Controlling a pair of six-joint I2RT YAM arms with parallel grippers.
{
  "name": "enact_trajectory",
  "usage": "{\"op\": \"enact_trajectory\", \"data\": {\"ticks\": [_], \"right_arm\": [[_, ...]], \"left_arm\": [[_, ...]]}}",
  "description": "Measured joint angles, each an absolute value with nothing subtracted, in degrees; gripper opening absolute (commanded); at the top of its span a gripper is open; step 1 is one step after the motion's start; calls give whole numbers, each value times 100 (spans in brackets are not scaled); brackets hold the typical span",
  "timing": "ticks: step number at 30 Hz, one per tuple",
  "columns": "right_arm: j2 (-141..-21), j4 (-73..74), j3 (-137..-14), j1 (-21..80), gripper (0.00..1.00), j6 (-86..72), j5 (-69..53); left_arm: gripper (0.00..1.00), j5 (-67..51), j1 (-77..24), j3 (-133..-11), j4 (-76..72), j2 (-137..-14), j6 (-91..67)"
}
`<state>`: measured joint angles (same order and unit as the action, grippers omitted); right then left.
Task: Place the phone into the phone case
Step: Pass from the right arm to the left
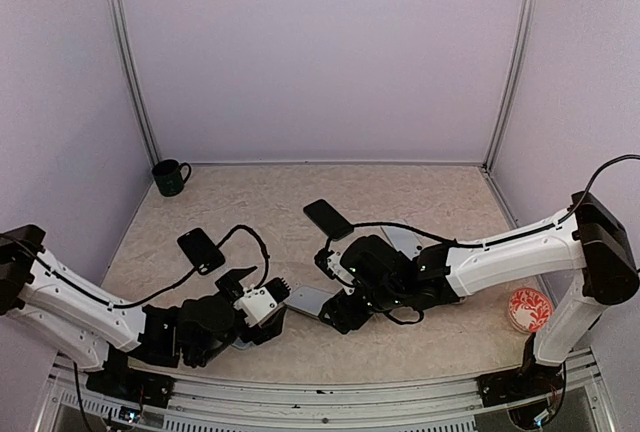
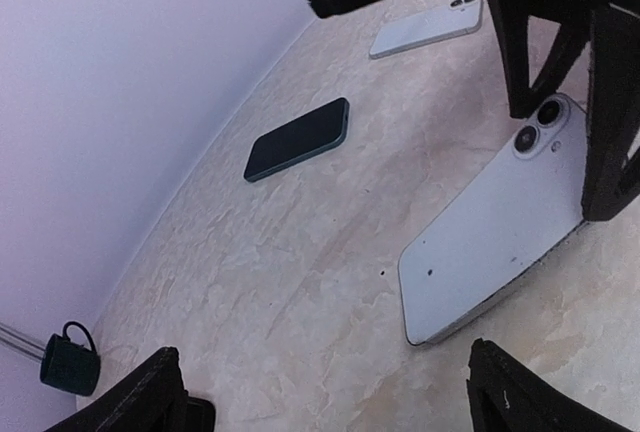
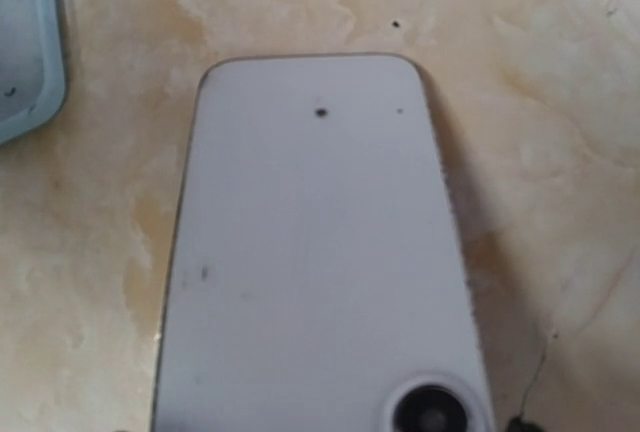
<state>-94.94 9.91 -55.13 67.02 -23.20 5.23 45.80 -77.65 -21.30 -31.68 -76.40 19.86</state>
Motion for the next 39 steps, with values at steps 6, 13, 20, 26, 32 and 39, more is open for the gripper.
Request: {"op": "enact_trajectory", "data": {"ticks": [6, 13, 20, 26, 32, 39], "right_arm": [[-9491, 998, -5513, 6702, 65, -2322, 484], [-9489, 1002, -5513, 6702, 65, -2322, 454], [-9450, 1017, -5513, 6702, 65, -2322, 397], [-9395, 1041, -5513, 6702, 65, -2303, 274], [-9349, 1041, -5513, 6702, 65, -2215, 60], [-9170, 974, -5435, 6702, 65, -2178, -226]], "left_arm": [[92, 4838, -8036, -2095, -3708, -8521, 2526], [90, 4823, -8143, -1955, -4598, -9240, 3262], [86, 4598, -8147, -1903, -5286, -9544, 3763], [79, 4386, -8147, -1925, -5662, -9981, 4136], [68, 4287, -8138, -1975, -6001, -10204, 4397], [55, 4150, -8073, -2018, -6158, -10348, 4578]]}}
